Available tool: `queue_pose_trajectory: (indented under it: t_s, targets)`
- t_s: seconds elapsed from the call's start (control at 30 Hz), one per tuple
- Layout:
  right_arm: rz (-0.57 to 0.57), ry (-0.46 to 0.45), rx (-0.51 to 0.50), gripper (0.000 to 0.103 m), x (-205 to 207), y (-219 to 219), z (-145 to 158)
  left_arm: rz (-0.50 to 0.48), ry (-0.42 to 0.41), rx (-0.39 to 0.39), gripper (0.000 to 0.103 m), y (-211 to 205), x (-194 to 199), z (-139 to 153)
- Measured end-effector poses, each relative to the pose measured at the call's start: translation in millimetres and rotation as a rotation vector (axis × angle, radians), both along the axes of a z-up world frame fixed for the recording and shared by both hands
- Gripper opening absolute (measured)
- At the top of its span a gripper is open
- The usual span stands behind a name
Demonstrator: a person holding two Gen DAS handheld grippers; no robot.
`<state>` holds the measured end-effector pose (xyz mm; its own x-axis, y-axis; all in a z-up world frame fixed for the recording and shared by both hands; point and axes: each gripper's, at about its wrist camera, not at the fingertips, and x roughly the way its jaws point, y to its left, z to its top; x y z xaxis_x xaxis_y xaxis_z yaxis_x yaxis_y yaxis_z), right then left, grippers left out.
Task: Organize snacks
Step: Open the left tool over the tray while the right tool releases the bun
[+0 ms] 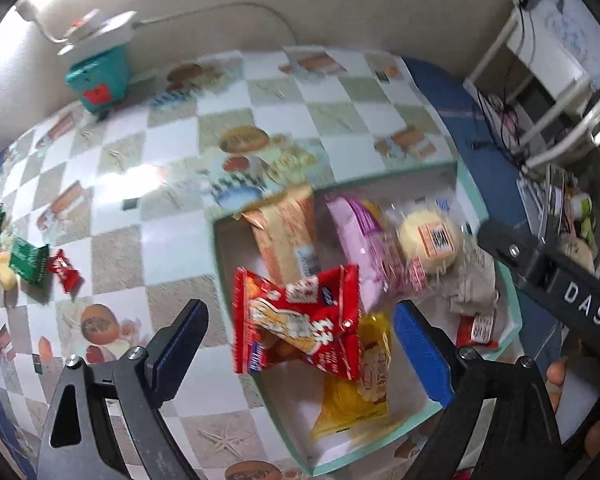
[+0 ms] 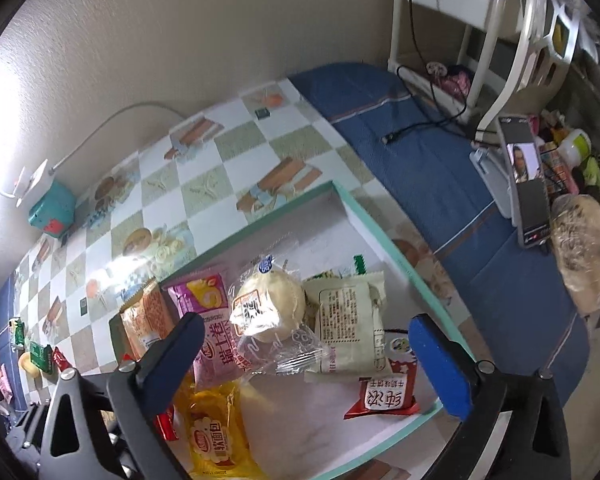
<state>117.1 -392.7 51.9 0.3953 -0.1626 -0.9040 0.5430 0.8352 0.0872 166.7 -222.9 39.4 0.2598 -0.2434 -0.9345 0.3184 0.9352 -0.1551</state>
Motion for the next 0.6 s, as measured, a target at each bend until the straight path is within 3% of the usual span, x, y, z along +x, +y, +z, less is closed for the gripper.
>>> queue_pose_trajectory:
  t_s: [0.33, 0.6]
  targets:
    - [0.006, -0.037, -0.022, 0.103, -1, 5, 17, 0.307, -0.079, -0.088, 0.094, 82, 23, 30]
    - [0.06, -0.021, -0.03, 0.103, 8, 29, 14, 0.492, -0.104, -0.038, 0.094, 149, 29, 29]
